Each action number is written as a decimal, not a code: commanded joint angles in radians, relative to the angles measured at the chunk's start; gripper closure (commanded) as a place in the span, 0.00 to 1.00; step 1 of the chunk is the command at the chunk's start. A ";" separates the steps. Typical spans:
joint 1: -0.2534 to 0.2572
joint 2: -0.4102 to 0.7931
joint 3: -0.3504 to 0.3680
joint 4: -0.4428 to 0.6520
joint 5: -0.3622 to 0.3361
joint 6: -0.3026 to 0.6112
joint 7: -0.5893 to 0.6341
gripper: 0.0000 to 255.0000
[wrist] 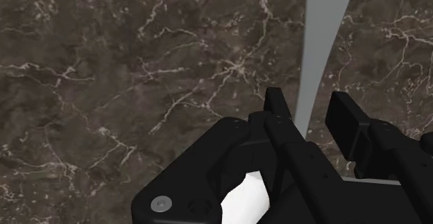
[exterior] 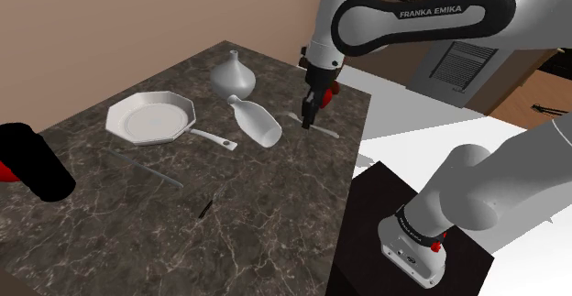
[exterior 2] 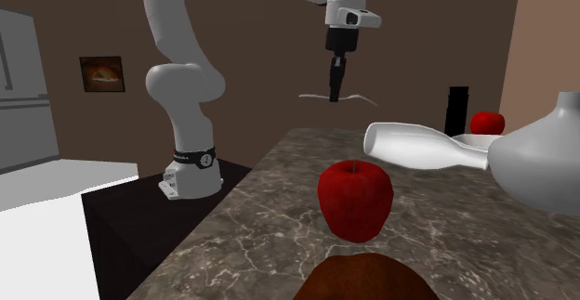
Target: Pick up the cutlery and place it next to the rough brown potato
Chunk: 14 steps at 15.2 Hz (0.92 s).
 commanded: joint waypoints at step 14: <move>-0.169 0.108 -0.242 0.117 -0.125 -0.066 -0.353 1.00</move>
